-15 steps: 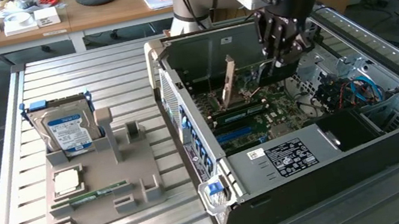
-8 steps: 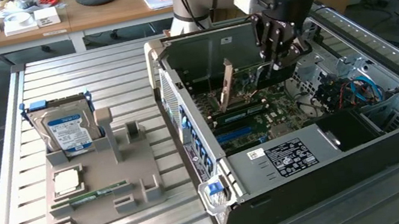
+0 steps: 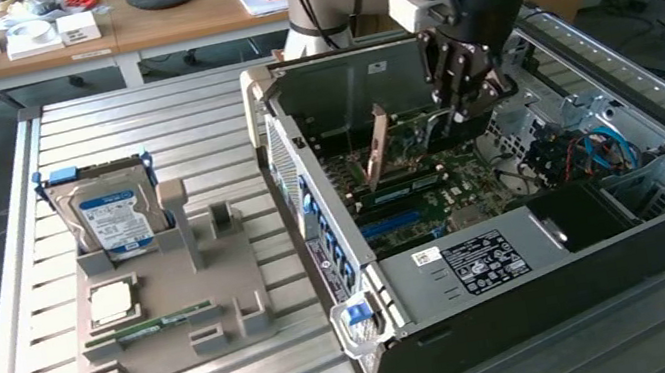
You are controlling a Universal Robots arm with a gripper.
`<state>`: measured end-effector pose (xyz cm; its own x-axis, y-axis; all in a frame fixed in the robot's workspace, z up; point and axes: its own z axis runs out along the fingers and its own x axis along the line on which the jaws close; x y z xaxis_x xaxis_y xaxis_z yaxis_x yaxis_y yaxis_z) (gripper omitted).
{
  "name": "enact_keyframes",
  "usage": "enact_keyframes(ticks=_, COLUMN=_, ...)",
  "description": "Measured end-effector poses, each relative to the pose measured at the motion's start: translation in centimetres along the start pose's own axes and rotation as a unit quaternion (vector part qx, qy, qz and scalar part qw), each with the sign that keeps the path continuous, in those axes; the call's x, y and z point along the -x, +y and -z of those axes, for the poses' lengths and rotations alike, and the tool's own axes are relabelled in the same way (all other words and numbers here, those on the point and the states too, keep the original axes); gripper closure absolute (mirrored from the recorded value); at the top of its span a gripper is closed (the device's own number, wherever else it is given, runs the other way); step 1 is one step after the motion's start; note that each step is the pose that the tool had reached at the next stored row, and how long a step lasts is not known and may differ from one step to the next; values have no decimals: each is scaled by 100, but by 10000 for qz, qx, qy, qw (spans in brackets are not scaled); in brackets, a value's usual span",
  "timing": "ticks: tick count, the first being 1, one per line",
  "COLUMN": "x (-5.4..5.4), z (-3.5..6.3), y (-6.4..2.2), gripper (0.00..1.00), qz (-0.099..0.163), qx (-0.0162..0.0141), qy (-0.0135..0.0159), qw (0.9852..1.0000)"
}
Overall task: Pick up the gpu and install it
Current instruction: 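Insert the gpu into the slot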
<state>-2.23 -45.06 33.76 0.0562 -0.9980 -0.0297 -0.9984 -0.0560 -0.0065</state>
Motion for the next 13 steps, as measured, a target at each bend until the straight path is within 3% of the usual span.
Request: enact_keyframes(ticks=13, x=-5, z=-182, y=45, gripper=73, qz=-7, qx=0, qy=-1, qw=10000)
